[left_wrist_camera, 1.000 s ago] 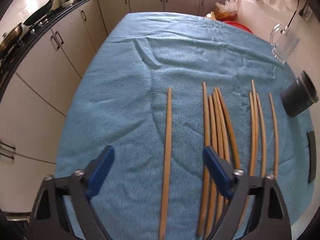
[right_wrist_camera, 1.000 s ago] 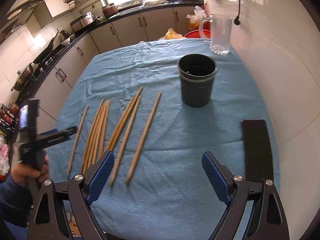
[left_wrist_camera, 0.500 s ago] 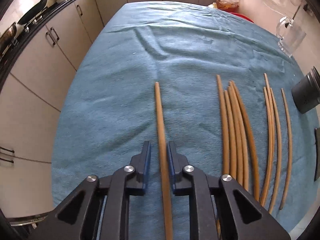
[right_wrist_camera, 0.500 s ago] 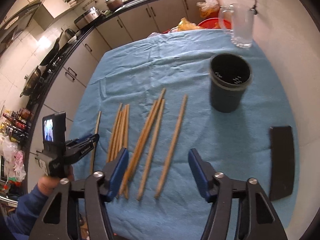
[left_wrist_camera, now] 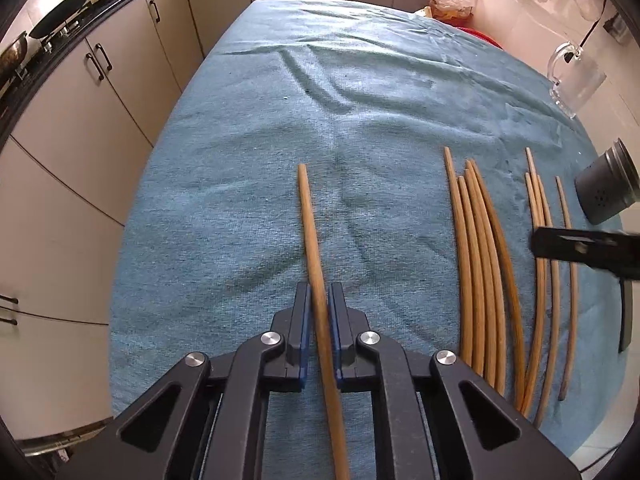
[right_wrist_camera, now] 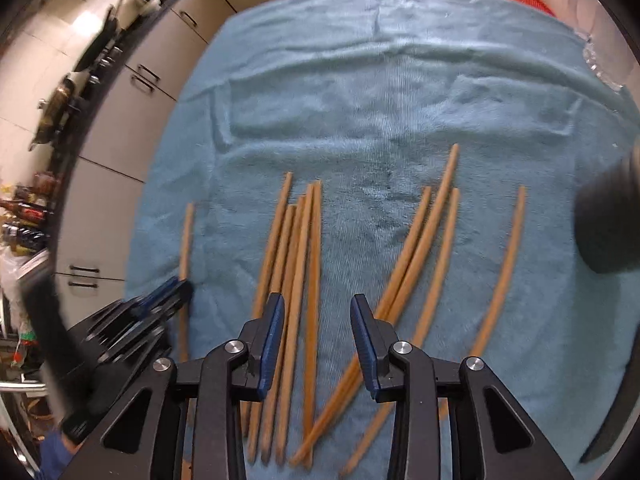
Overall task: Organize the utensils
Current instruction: 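Close the left tool on one wooden chopstick while the right tool grasps another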
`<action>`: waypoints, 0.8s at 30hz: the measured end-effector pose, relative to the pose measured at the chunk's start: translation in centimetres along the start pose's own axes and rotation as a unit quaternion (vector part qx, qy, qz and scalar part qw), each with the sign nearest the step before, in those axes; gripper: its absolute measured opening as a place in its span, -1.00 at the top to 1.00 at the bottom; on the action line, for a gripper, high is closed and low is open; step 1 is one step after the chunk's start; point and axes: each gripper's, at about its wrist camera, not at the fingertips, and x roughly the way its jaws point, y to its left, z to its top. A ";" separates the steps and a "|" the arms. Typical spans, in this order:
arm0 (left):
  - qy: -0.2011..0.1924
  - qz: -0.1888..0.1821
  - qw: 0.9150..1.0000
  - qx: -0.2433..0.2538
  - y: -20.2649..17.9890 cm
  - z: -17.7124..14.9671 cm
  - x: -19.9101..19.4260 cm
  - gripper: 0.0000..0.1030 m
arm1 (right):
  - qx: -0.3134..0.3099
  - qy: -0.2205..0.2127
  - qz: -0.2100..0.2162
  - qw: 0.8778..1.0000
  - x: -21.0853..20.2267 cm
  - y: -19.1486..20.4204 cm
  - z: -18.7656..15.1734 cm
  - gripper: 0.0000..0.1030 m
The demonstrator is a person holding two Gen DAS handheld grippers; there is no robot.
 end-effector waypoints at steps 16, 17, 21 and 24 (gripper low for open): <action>0.002 -0.001 1.000 0.006 0.1 1.4 0.6 0.81 | -0.056 0.038 -0.093 0.993 4.3 3.5 3.2 0.52; 0.000 0.000 1.000 0.008 0.0 1.5 0.6 0.82 | -0.064 0.039 -0.107 0.991 4.5 4.0 3.4 0.51; -0.004 -0.010 1.000 0.004 0.1 1.5 0.5 0.86 | -0.091 0.031 -0.134 0.986 5.1 5.5 3.6 0.83; -0.014 -0.030 0.999 -0.009 0.6 1.4 -0.2 0.87 | -0.065 0.011 -0.092 0.994 4.4 4.7 3.5 0.85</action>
